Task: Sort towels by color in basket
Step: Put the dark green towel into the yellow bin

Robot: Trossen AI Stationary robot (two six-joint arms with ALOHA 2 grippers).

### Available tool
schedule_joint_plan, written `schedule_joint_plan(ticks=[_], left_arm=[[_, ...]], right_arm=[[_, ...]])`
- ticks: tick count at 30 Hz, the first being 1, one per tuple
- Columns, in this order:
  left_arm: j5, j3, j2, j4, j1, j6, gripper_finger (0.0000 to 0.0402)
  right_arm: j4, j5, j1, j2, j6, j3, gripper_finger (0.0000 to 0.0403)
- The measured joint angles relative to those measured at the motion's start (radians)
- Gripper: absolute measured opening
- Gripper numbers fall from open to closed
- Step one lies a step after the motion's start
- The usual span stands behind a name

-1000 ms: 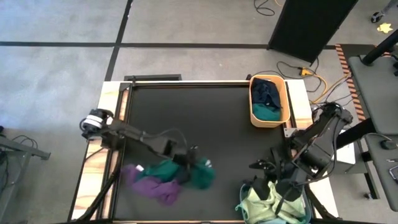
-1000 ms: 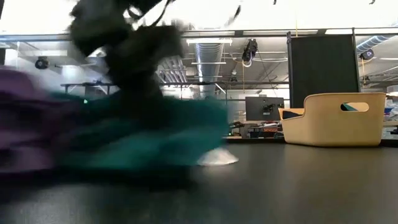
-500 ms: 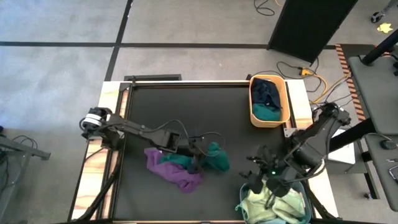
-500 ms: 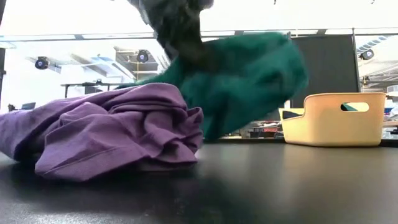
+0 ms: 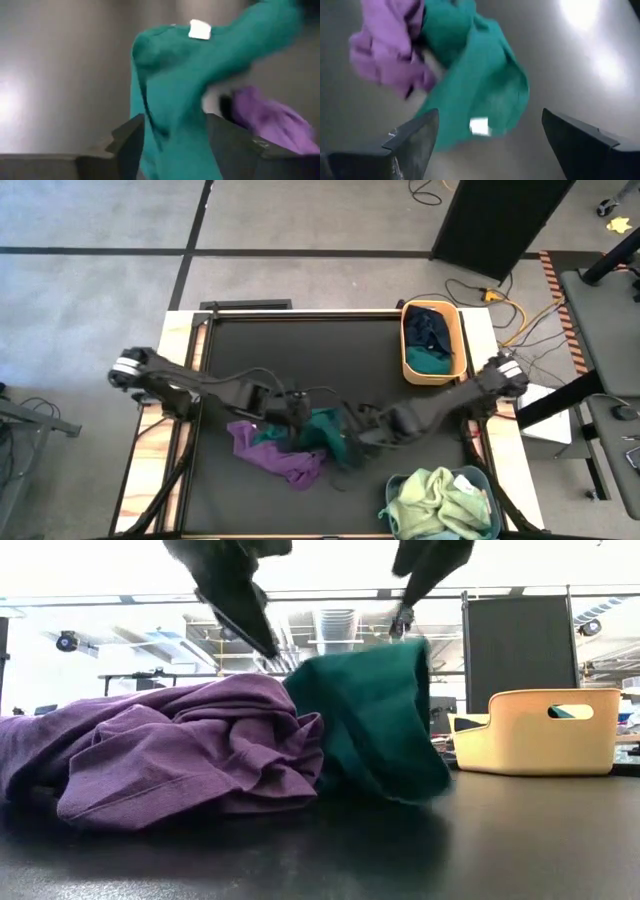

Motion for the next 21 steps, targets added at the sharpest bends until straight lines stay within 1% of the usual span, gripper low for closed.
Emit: schedule_joint_plan(ticks=[3, 5, 6, 8, 10, 11, 13, 15, 18, 21], left_arm=[[-0.002, -0.011, -0.088, -0.113, -0.038, -0.054, 0.0218], [-0.019, -0.039, -0.151, -0.172, -0.075, -0.111, 0.0224], [-0.031, -0.06, -0.183, -0.178, -0.097, -0.146, 0.0225], [-0.044, -0.122, -0.247, -0.142, -0.155, -0.23, 0.0225], [-0.044, -0.207, -0.297, -0.062, -0.225, -0.313, 0.0223], [-0.046, -0.252, -0.315, 0.002, -0.262, -0.348, 0.0222], [-0.066, -0.344, -0.341, 0.155, -0.338, -0.399, 0.0219], [-0.085, -0.428, -0.34, 0.302, -0.393, -0.422, 0.0216], [-0.091, -0.511, -0.306, 0.447, -0.428, -0.434, 0.0211], [-0.093, -0.554, -0.256, 0.513, -0.428, -0.445, 0.0205]], right_arm=[[0.108, -0.025, -0.073, 0.052, -0.091, 0.0, 0.034], [0.173, -0.06, -0.119, 0.091, -0.138, 0.0, 0.0336], [0.2, -0.08, -0.139, 0.111, -0.158, 0.0, 0.0334], [0.261, -0.145, -0.173, 0.16, -0.187, 0.0, 0.0328], [0.334, -0.221, -0.193, 0.206, -0.22, 0.0, 0.0322], [0.366, -0.24, -0.198, 0.231, -0.229, 0.0, 0.0318], [0.407, -0.241, -0.204, 0.28, -0.225, 0.004, 0.0309], [0.406, -0.23, -0.212, 0.33, -0.2, 0.014, 0.0297], [0.402, -0.213, -0.223, 0.392, -0.167, 0.02, 0.027], [0.4, -0.201, -0.226, 0.432, -0.136, 0.029, 0.0227]])
